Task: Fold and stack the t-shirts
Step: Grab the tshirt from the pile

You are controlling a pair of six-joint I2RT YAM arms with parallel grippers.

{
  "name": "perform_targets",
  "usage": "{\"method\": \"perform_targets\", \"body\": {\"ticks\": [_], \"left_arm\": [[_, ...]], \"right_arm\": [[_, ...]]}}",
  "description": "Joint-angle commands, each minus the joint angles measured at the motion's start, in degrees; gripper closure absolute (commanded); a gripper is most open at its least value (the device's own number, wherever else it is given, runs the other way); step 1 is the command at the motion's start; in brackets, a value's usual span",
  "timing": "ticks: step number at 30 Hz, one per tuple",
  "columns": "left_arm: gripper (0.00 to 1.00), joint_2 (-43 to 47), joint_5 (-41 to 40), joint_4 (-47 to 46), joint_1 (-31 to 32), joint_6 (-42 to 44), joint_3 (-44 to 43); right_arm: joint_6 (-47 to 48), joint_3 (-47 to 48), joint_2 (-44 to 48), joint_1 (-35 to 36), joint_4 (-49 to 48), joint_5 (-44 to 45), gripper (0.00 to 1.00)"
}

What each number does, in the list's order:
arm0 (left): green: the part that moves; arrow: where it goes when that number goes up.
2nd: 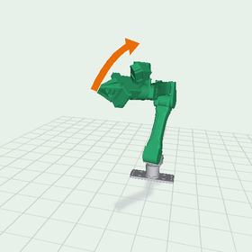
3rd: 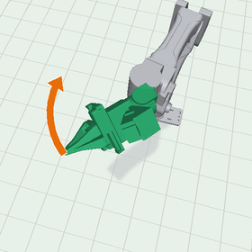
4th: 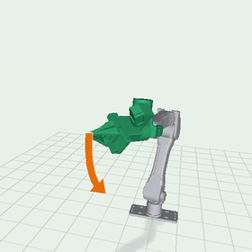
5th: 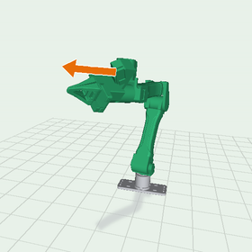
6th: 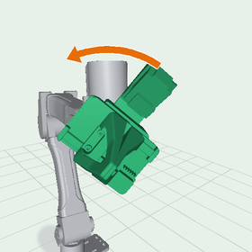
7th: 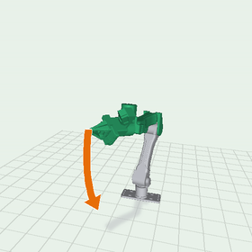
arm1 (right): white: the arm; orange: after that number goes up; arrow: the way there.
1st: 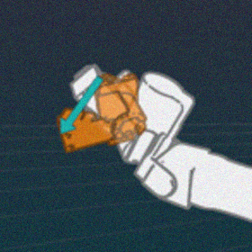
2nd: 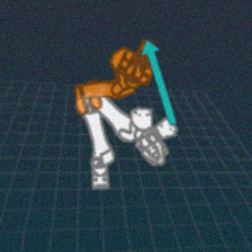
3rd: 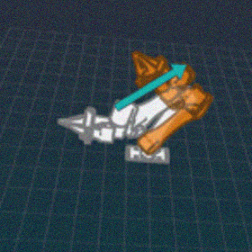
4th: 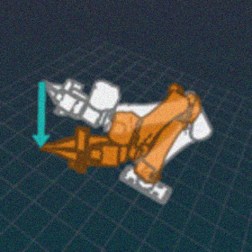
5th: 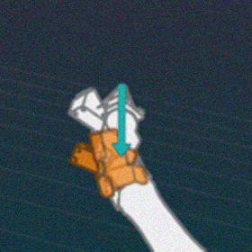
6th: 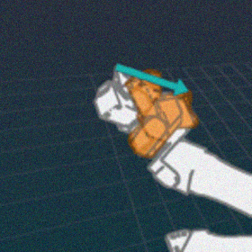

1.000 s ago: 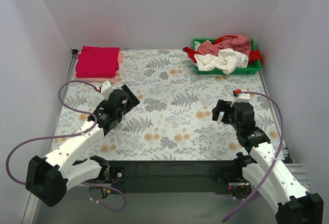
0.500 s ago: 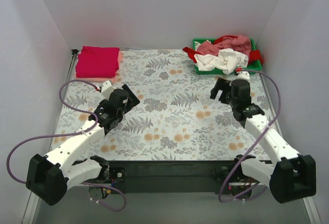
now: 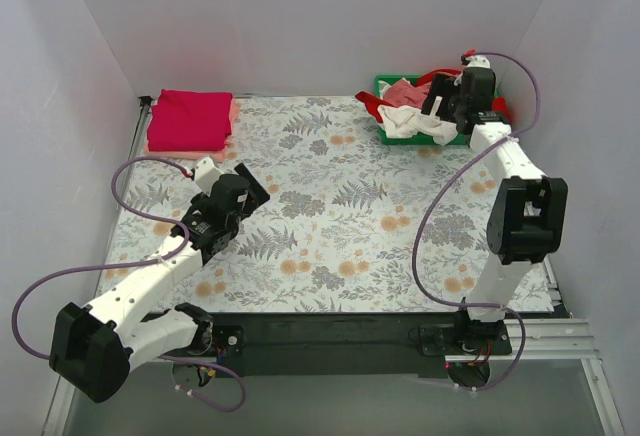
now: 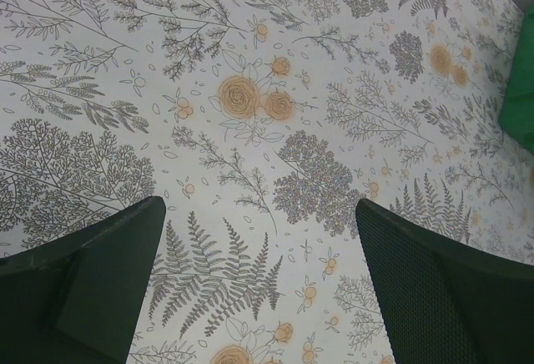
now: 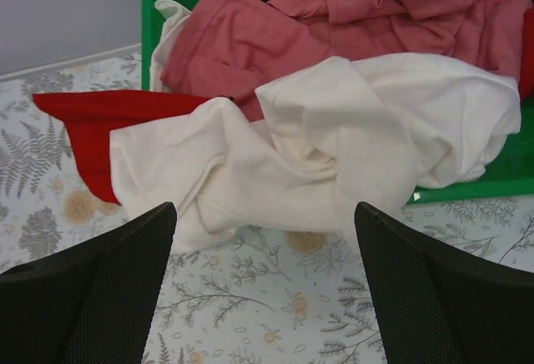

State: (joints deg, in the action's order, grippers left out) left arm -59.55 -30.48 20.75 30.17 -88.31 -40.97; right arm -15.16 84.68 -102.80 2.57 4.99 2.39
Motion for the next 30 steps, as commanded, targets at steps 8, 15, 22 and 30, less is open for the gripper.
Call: {"method": "perform_targets", "body": {"ticks": [8, 15, 22, 30], "left_arm": [[0.02, -1.1, -0.8, -1.0, -0.1, 0.6, -0.8], [0.02, -1.4, -1.1, -0.9, -0.1, 0.7, -0.7], [0.02, -0.7, -0.9, -0.9, 0.0, 0.4, -0.3], [0.02, -0.7, -0.6, -0.8, 0.0, 0.5, -0.2]], "right_arm": [[8.7, 22.5, -20.3, -2.0, 7.0, 0.3, 0.10], [9.8, 25.5, -24.2, -2.0, 7.5, 0.6, 0.23], [11.7, 24.4, -24.6, -2.0, 9.9, 4.5, 0.44], [11.8, 25.1, -26.8, -2.0, 11.4, 5.5, 0.46]]}}
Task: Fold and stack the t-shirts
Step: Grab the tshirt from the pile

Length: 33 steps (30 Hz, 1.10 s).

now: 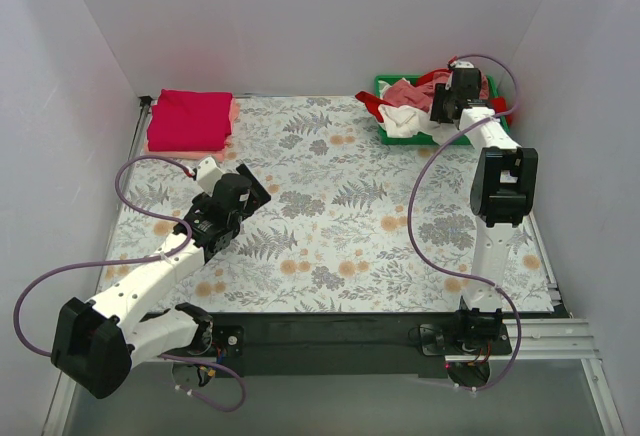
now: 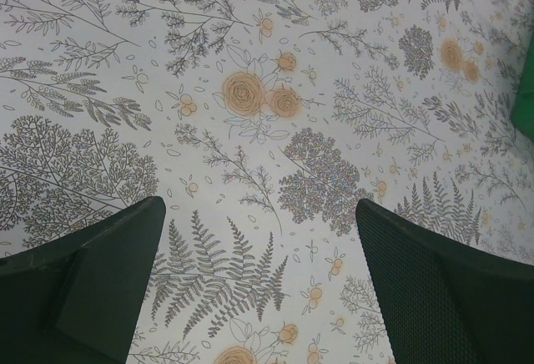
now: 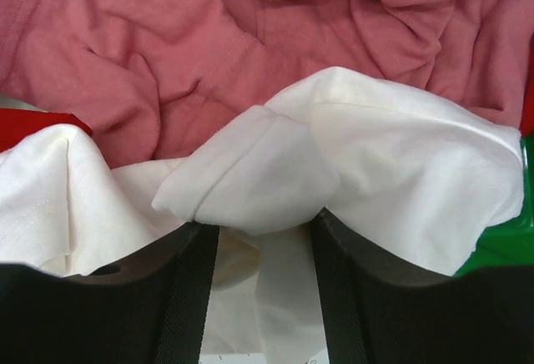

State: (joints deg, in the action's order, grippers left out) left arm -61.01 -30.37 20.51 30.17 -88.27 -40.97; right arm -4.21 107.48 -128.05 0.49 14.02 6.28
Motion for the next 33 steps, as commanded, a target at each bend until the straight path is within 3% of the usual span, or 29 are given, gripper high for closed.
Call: {"method": "perform_targets", "body": {"ticks": [1, 8, 10, 13, 21, 33], "left_arm": [[0.02, 0.9, -0.8, -0.6, 0.0, 0.6, -0.2], [0.02, 0.7, -1.1, -0.6, 0.0, 0.7, -0.2], [0.02, 1.0, -1.1, -0.3, 0.0, 0.7, -0.3], [0.02, 1.4, -1.2, -0.4, 0.0, 0.6, -0.2], [0.02, 2.3, -0.8, 0.1, -0.1, 0.5, -0.2], [0.02, 4.7, 0.7, 0.9, 0.0, 0.3, -0.2]], "right_arm": [[0.8, 2.4, -2.0, 0.0, 2.5, 1.7, 0.47], [1.0, 3.9, -2.0, 0.0, 2.9, 2.7, 0.75], [1.0, 4.0, -0.9, 0.0, 2.9, 2.9, 0.89], [1.2, 4.4, 1.5, 0.0, 3.1, 2.2, 0.99], [1.7, 5.8, 13.9, 0.0, 3.5, 1.5, 0.99], [2.3, 17.7, 27.3, 0.0, -0.4, -1.5, 0.99]]}}
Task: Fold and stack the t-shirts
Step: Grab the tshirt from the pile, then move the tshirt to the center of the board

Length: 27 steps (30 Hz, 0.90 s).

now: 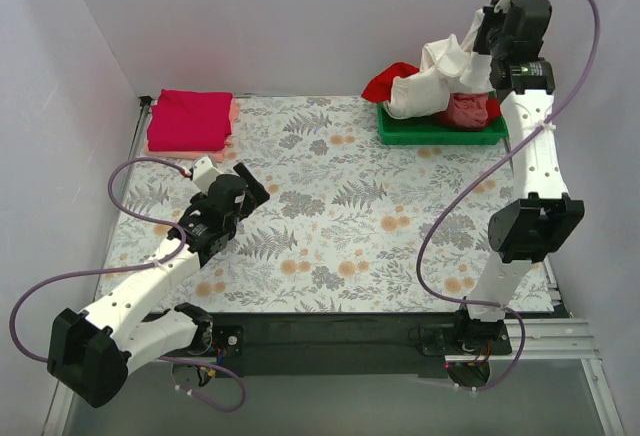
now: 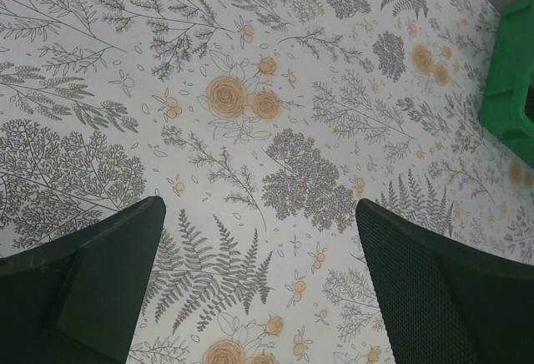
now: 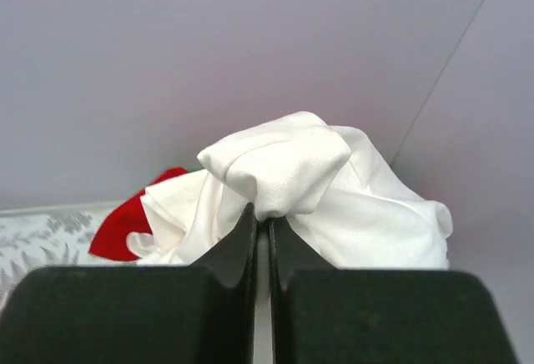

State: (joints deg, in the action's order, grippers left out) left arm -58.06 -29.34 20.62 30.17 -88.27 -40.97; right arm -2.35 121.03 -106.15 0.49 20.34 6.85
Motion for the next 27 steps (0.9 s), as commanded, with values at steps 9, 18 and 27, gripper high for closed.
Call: {"method": "perform_targets", "body": {"ticks": [9, 18, 27], "left_arm": [[0.02, 2.7, 0.4, 1.6, 0.0, 0.4, -0.5], [0.02, 2.3, 3.1, 1.6, 0.0, 0.0, -0.9], [0.02, 5.6, 5.6, 3.3, 0.0, -2.6, -1.6]], "right_arm": [[-4.2, 3.9, 13.5, 0.0, -12.5, -10.7, 0.99], [-17.0, 0.4, 19.1, 1.7, -14.7, -36.0, 0.99], [-15.0, 1.0, 22.6, 25.1, -18.6, -39.0, 0.99]]}}
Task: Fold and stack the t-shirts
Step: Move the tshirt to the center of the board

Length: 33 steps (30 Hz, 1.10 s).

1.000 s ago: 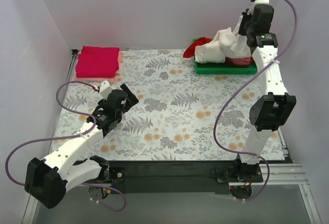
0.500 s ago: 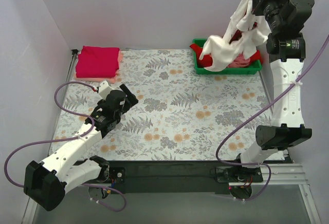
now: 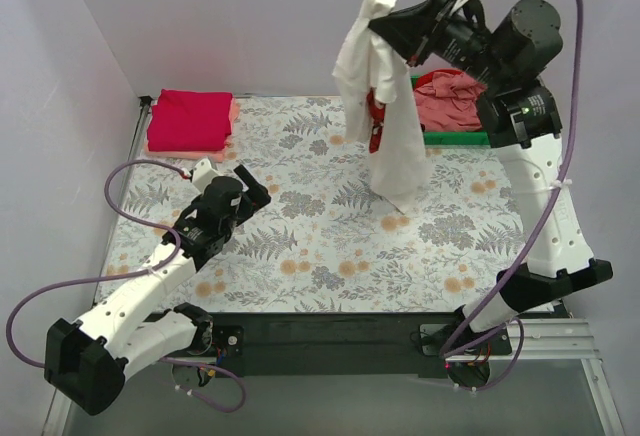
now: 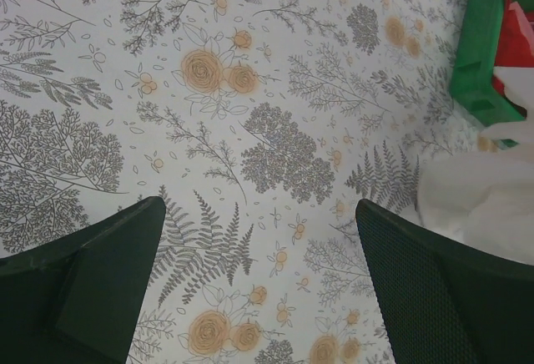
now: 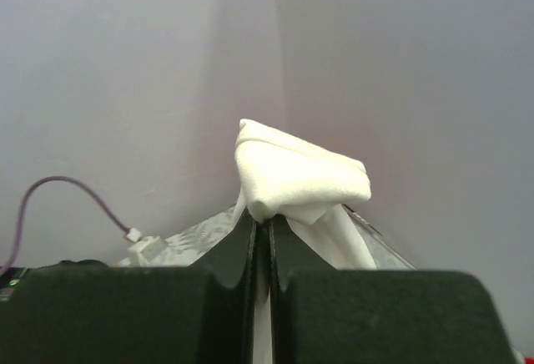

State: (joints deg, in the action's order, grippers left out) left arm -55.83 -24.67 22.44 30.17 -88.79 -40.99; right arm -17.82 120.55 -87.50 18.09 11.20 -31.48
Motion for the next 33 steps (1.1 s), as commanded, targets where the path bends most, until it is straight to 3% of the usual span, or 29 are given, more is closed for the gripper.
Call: {"method": "perform_targets", "body": {"ticks": [1, 4, 6, 8, 9, 12, 17, 20, 26, 33], "left_arm": [[0.02, 3.6, 1.4, 1.9, 0.0, -2.4, -1.7], [0.02, 4.4, 2.0, 3.8, 0.0, -3.9, -3.3], [0.02, 4.9, 1.6, 5.4, 0.0, -5.0, -4.4], [0.02, 5.2, 0.5, 7.4, -0.1, -6.3, -4.5], [0.02, 4.9, -1.7, 10.6, 0.0, -8.4, -3.4], [0.02, 3.5, -2.0, 11.2, 0.0, -9.0, -2.9], [0.02, -0.6, -0.5, 12.6, 0.0, -9.6, -1.2], [0.02, -3.3, 1.7, 13.0, 0.0, -10.4, 0.2], [0.02, -7.6, 7.3, 4.6, 0.0, -9.0, 4.2], [0.04, -16.3, 3.0, 7.1, -1.3, -11.9, 1.5]], "right_arm": [[0.3, 1.6, 3.9, 9.7, -10.2, 0.0, 0.99], [-0.7, 5.0, 2.3, 11.2, -10.7, 1.6, 0.99], [-0.2, 0.3, 4.0, 11.3, -10.2, 5.2, 0.99], [3.0, -10.2, 10.5, 11.2, -8.4, 12.3, 0.99], [7.3, -38.4, 20.3, 10.2, -8.1, 35.0, 0.99], [5.7, -51.9, 25.0, 7.1, -7.9, 43.7, 0.99], [-2.3, -74.1, 24.2, -3.3, -6.6, 42.5, 0.99], [-5.2, -79.3, 21.8, -9.2, -7.0, 34.0, 0.99], [-2.0, -80.6, 18.9, -9.6, -7.2, 32.7, 0.99], [-0.5, -83.3, 20.1, -9.6, -7.3, 34.7, 0.99]]}}
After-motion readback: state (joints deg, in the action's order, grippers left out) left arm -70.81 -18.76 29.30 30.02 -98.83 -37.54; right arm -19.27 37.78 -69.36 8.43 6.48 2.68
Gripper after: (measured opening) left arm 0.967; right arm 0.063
